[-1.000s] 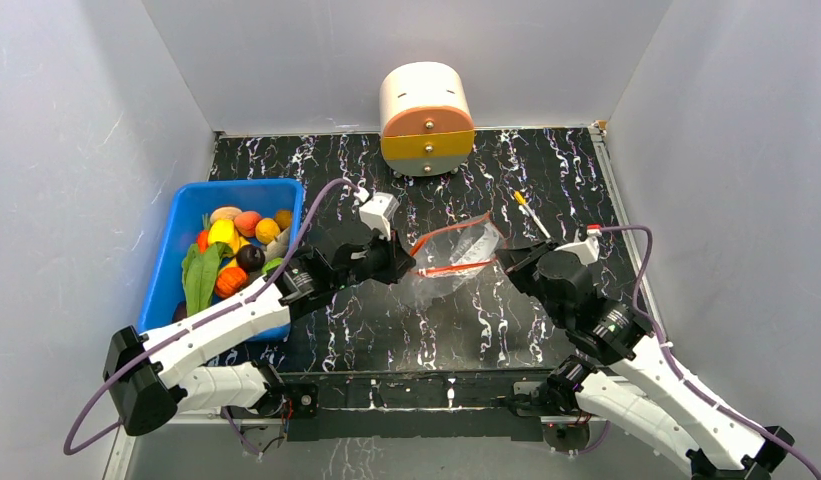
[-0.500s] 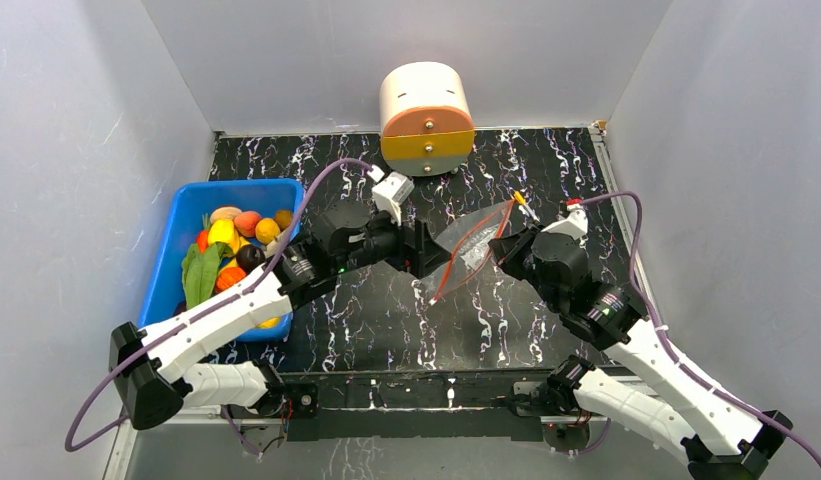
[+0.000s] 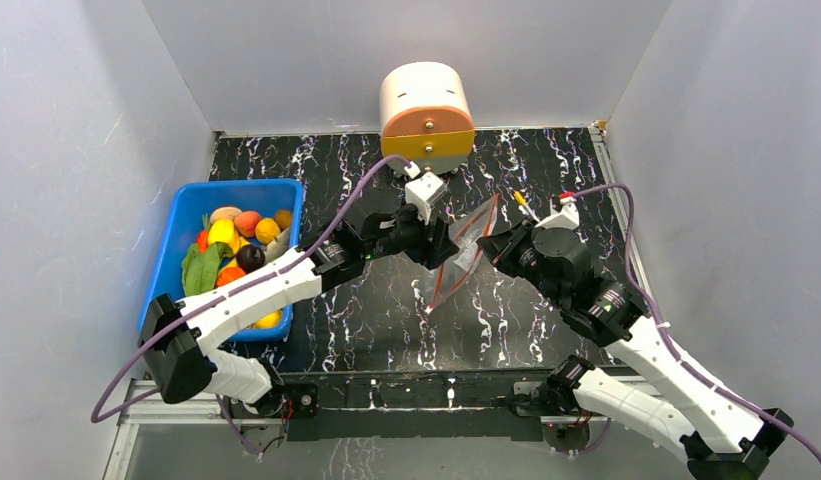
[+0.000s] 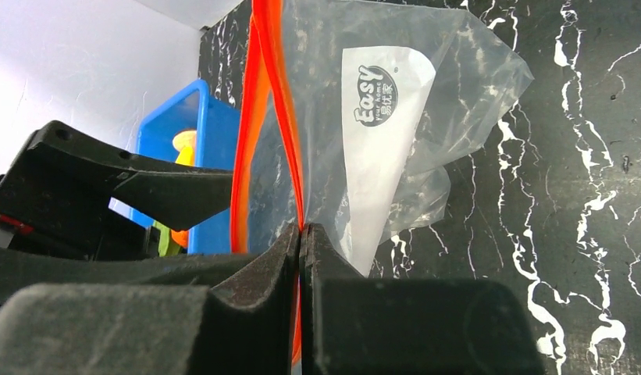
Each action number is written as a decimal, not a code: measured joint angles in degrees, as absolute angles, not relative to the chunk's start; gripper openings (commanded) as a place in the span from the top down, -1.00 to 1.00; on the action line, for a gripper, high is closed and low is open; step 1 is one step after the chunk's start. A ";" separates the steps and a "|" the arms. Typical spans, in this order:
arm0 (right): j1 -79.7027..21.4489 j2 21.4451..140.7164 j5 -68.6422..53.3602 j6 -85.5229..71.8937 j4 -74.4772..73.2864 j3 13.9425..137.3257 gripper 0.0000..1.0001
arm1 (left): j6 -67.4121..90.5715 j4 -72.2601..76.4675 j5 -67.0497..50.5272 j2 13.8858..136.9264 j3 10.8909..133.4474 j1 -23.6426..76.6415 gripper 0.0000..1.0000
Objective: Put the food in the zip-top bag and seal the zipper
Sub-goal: Open the zipper of the food storage bag, then pick up the fake fruit from the bin.
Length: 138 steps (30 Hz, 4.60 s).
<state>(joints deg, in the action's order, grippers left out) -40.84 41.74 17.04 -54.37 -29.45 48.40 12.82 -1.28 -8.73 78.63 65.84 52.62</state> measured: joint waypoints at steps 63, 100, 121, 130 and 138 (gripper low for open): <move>-40.82 59.31 29.80 -37.30 -55.27 68.27 1.00 | 26.68 -21.12 8.67 65.12 56.49 36.99 -0.93; -40.82 51.00 11.60 -39.33 -29.34 50.00 1.00 | 26.98 -23.92 20.40 67.75 49.95 -2.55 -0.56; -40.84 49.10 11.40 -39.57 -29.50 49.58 1.00 | 19.59 -22.33 20.49 80.62 51.11 -4.43 -0.49; -40.84 49.06 11.44 -39.55 -29.61 48.95 1.00 | 17.69 -22.68 20.40 83.50 52.29 -4.45 -0.04; -40.82 49.06 11.44 -39.53 -29.61 48.95 1.00 | 17.63 -24.03 17.17 80.14 53.69 -4.45 0.17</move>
